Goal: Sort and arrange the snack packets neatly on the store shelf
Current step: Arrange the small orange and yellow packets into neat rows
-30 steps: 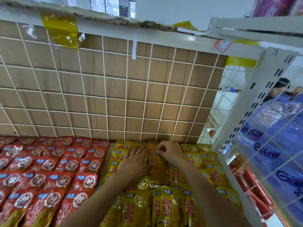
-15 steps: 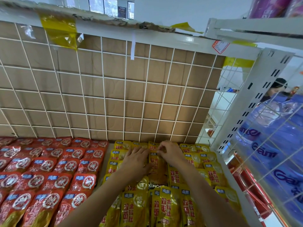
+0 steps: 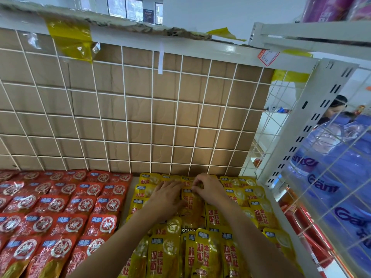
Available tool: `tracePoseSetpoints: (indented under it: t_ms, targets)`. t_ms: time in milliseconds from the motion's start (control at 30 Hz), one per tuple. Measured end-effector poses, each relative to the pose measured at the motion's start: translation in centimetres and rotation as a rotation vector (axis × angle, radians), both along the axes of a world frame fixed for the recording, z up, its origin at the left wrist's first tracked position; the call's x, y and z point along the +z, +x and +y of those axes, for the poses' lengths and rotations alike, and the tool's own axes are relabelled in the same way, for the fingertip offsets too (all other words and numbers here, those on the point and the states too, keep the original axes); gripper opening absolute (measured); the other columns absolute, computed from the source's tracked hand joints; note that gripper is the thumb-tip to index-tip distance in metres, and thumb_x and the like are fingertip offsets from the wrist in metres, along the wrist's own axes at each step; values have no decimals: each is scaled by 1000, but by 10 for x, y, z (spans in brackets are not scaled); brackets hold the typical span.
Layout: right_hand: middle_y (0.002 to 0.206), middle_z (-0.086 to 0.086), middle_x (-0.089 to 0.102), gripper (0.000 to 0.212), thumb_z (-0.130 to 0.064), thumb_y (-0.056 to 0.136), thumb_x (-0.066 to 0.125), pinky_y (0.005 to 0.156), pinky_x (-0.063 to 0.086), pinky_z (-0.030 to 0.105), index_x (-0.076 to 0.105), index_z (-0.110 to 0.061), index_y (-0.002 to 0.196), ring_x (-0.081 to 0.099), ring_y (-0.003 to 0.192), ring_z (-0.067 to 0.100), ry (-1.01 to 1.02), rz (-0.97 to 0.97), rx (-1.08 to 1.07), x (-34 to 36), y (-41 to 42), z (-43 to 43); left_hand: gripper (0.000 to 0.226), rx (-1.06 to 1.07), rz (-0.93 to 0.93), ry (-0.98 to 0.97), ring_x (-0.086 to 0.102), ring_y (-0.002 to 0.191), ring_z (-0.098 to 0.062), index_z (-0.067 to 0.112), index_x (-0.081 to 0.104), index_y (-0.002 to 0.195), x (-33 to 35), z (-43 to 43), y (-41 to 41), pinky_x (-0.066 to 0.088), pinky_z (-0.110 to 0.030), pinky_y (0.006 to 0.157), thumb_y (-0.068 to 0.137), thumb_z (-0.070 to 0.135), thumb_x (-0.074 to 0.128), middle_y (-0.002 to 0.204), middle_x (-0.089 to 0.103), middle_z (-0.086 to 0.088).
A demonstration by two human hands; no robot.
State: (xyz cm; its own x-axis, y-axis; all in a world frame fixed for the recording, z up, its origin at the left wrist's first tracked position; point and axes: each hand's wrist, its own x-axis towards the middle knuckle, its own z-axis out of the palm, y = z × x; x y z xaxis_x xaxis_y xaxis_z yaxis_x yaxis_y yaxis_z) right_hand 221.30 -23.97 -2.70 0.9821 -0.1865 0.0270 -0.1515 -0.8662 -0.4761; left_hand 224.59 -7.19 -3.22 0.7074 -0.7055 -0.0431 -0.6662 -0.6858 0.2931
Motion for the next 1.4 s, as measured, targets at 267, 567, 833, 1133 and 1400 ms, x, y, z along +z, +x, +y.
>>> tracePoseSetpoints:
  t_ms: [267,567,833,1133,1400]
  targets:
    - [107,1,55,8,-26,86,62,82,37,27,58,-25,79,53,101,17,-5,14,-5,3,6,2,59,23,28,-53,20,140,-12,26,23,146,2,0,1,11,-29,113,94,41,46,151,28,6]
    - [109,1,56,8,-25,87,60,80,36,24,64,-18,87,53,102,17,-5,-5,-58,-1,7,4,61,33,30,-57,20,140,-13,25,21,147,1,0,1,9,-30,114,94,42,46,152,26,6]
    - [108,1,55,11,-29,86,60,81,38,26,64,-19,88,53,102,17,-23,-14,-61,0,3,7,64,15,-2,-19,15,141,-11,26,17,148,1,1,-3,4,-32,115,93,45,45,154,19,7]
    - [102,-6,62,16,-34,88,59,77,43,21,61,-22,99,56,97,10,99,-127,-122,19,-28,0,56,22,-12,-134,23,138,-15,28,29,144,9,5,-12,13,-33,114,93,39,48,149,29,8]
    - [84,-17,57,15,-30,88,60,70,41,11,66,-21,99,53,79,-2,45,-102,24,32,-97,7,27,-108,-11,-244,47,108,-5,30,58,116,19,22,-45,32,-16,79,93,41,48,112,53,13]
